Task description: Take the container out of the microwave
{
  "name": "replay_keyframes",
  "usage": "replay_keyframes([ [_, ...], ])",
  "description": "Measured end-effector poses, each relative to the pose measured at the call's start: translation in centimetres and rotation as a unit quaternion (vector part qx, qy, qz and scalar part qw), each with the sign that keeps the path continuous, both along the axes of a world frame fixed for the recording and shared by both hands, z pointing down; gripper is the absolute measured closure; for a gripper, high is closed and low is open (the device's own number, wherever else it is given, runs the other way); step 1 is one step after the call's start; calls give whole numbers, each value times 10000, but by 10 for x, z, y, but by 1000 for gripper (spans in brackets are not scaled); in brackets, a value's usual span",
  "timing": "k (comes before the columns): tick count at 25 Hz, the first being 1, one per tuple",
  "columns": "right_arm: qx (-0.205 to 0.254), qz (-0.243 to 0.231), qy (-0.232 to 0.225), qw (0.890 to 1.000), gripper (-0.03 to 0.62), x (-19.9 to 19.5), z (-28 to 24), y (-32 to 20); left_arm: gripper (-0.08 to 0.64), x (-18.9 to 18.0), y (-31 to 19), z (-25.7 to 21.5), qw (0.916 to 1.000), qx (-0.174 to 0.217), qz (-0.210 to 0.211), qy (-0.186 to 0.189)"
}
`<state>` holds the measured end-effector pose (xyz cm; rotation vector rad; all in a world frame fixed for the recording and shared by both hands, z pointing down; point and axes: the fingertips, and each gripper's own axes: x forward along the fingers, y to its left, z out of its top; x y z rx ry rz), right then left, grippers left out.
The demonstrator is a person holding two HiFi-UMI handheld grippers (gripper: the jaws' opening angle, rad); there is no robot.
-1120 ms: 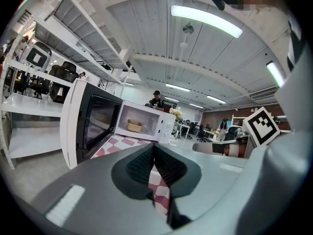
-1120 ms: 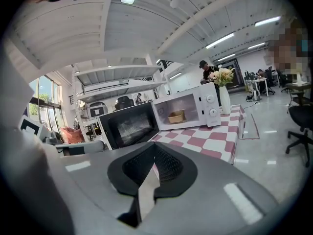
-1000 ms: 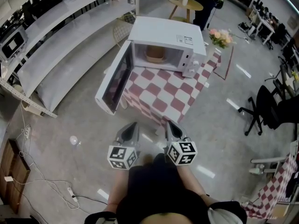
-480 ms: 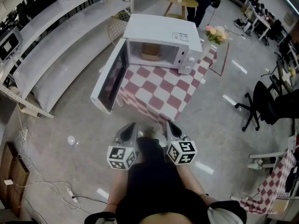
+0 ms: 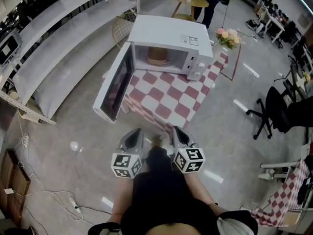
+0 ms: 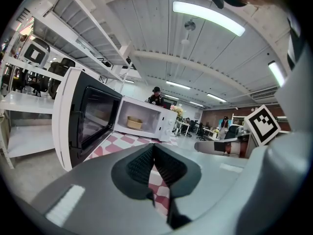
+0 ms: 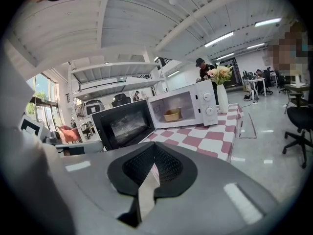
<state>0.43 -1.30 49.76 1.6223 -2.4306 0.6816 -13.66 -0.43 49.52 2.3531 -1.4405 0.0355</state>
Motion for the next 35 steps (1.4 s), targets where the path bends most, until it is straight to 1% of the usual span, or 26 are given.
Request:
replay_keyframes([
  [7, 20, 67, -45, 10000, 592, 7, -3, -33, 551, 7, -28, -1, 10000, -21, 46, -45],
  [15, -91, 73, -38, 9999, 592, 11, 2, -67, 551, 13, -63, 0, 9999, -48, 126, -85],
  [26, -226, 110, 2, 9997, 592, 21, 10, -109, 551, 17, -107, 13, 9995, -226, 156, -148],
  [35, -297, 126, 20, 9995, 592, 29, 16, -143, 551, 25, -142, 19, 9993, -284, 200, -170],
])
